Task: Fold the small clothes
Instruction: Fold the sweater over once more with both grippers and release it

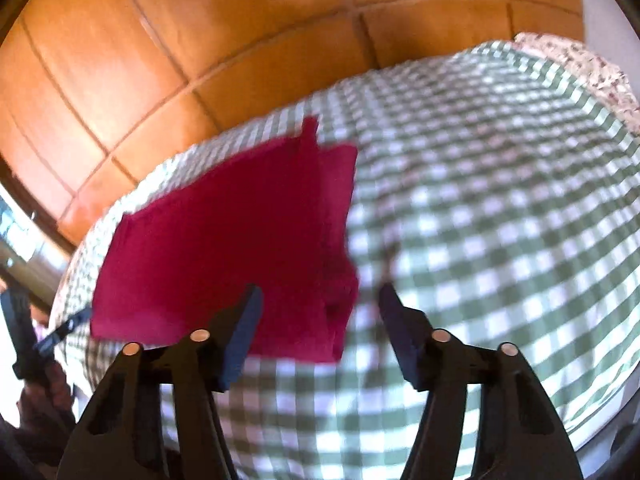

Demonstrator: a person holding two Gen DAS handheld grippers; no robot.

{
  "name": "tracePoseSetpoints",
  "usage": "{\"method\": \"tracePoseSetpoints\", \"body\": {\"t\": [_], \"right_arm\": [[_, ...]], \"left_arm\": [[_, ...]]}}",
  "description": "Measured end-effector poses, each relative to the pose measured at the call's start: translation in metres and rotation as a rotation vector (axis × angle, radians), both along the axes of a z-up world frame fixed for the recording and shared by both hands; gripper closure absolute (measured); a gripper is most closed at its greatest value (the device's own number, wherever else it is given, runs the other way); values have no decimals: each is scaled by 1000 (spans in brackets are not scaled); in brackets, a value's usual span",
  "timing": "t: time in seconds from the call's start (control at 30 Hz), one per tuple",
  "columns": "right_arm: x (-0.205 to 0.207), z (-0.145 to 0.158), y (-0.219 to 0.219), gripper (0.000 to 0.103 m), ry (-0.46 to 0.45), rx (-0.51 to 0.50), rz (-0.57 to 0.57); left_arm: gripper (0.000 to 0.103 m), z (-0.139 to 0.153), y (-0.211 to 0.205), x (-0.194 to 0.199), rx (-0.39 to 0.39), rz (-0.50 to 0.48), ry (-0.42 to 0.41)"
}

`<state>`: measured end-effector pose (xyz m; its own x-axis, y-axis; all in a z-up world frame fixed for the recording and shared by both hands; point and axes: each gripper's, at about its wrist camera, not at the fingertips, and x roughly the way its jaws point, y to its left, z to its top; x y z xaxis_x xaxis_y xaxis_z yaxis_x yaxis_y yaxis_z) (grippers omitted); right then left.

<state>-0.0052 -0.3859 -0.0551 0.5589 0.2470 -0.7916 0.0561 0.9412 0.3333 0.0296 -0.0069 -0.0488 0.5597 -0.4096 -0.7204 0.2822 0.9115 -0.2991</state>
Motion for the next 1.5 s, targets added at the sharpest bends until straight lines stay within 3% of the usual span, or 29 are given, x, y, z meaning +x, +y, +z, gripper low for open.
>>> {"method": "tracePoseSetpoints", "body": {"t": [0.07,0.1,0.13,0.27,0.37,0.4,0.5,0.63,0.67,0.7,0.73,0.77,0.83,0.97,1.03,1.1,1.13,1.17,1.27,1.5], "right_arm": [[4,-13,12,84,60,-63,25],[3,-12,17,85,62,-86,37],[2,-7,19,93,51,-94,48],[-5,17,15,95,1,-155,83],[1,-16,10,103,121,-227,61],[-1,-30,5,103,145,-214,49],[-7,-25,-8,103,104,-125,-21],[-5,-13,-6,103,81,-142,-34],[-4,-9,-6,100,66,-141,-42],[-2,-2,-6,88,42,-137,-48],[0,5,-5,48,18,-131,-58],[2,12,-3,23,-10,-130,-78],[12,23,3,23,-66,-97,-65],[39,25,16,23,-69,-91,-35],[54,12,25,30,-5,-127,-18],[61,-3,31,46,67,-134,10],[59,-5,32,52,64,-143,11],[55,-4,34,69,51,-153,13],[46,-1,29,88,35,-174,-5],[36,-15,25,91,27,-201,-23]], "left_arm": [[69,-9,-6,3,46,-1,15],[69,-14,-7,3,66,4,25],[69,-16,-8,3,73,4,32],[69,-26,-3,0,62,12,60],[69,-28,-4,-3,74,22,54],[69,-27,-7,-4,94,24,45],[63,-21,-11,-7,149,36,27],[55,-12,-19,-10,210,59,-13],[54,-10,-19,-12,221,64,-25],[52,-7,-20,-14,228,67,-36],[51,-5,-19,-15,229,68,-38],[51,-4,-19,-15,230,69,-39],[51,-4,-18,-16,236,72,-40],[49,-3,-15,-19,233,85,-38],[49,-3,-12,-20,234,97,-38],[48,-3,-9,-22,233,105,-39],[46,-3,-7,-22,235,111,-41],[46,-3,-5,-23,236,117,-40],[45,-6,-4,-23,237,120,-28],[44,-9,-5,-26,257,119,-31]]}}
